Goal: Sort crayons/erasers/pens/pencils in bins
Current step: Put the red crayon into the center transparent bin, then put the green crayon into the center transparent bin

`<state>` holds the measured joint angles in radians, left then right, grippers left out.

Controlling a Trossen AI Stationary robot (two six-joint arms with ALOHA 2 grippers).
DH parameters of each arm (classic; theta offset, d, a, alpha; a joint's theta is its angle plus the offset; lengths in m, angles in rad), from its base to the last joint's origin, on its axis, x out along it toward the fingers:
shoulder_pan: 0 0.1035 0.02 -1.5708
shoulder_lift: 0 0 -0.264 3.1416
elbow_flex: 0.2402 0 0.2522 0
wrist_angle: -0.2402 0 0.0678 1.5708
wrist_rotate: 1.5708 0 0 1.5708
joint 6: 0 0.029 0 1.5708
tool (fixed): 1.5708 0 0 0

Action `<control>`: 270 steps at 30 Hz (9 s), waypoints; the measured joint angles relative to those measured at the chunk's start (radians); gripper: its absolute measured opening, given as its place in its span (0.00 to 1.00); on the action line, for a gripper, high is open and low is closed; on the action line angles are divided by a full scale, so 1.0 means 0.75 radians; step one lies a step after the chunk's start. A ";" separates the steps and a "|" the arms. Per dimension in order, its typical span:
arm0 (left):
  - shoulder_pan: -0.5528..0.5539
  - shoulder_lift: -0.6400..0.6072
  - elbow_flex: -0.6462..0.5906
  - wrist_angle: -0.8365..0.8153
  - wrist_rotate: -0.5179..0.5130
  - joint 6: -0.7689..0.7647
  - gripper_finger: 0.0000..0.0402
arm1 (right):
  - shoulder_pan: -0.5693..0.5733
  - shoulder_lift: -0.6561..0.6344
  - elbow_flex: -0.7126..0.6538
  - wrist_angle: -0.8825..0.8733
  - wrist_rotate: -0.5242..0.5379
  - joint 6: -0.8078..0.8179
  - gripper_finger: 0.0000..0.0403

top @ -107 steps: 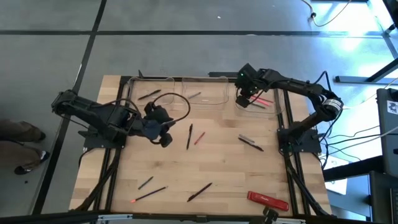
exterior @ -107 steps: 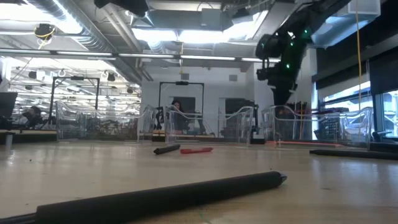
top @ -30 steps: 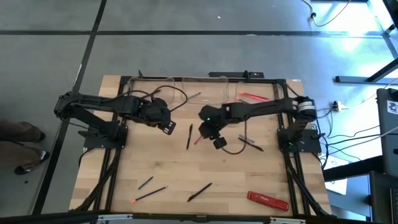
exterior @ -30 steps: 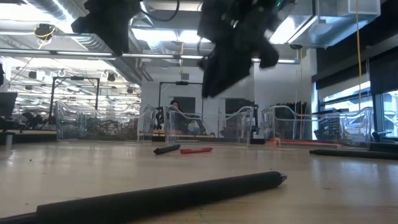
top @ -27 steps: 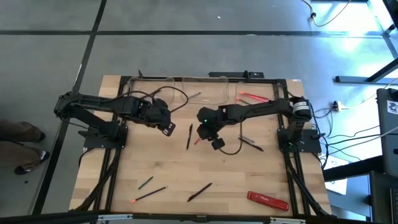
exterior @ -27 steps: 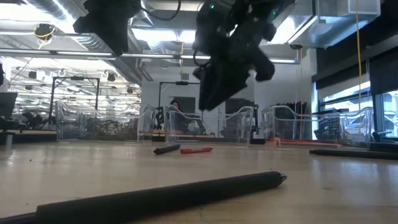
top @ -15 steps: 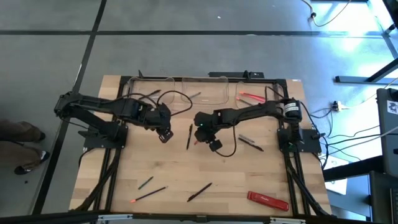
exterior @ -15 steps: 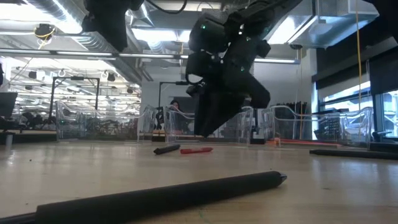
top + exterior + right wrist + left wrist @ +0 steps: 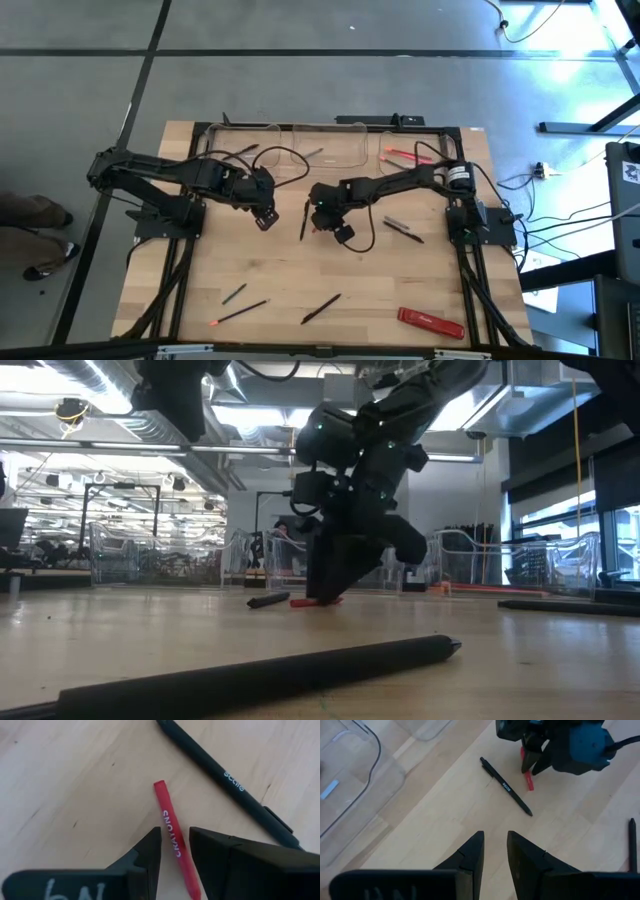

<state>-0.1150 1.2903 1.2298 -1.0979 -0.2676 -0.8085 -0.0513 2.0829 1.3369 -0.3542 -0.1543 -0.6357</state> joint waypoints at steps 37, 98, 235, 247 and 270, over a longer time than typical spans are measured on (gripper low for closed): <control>-0.005 0.000 0.000 0.027 -0.002 -0.001 0.19 | -0.088 -0.050 0.337 -0.446 -0.022 0.252 0.01; -0.035 -0.001 0.000 0.084 -0.006 -0.002 0.19 | -0.103 0.208 0.413 -0.548 0.098 0.256 0.04; -0.841 0.026 -0.434 0.302 0.508 -1.092 0.29 | -0.102 -0.229 0.970 -0.982 -0.492 0.486 0.27; -0.888 0.337 -0.435 0.391 0.510 -1.032 0.30 | -0.099 -0.229 0.970 -0.981 -0.496 0.482 0.27; -0.997 0.506 -0.435 0.548 0.373 -0.968 0.30 | -0.099 -0.228 0.970 -0.981 -0.493 0.482 0.27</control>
<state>-0.8631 1.6695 0.9035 -0.6868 0.0120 -1.5349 -0.1257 1.9118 2.0644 -1.0897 -0.5243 -0.2741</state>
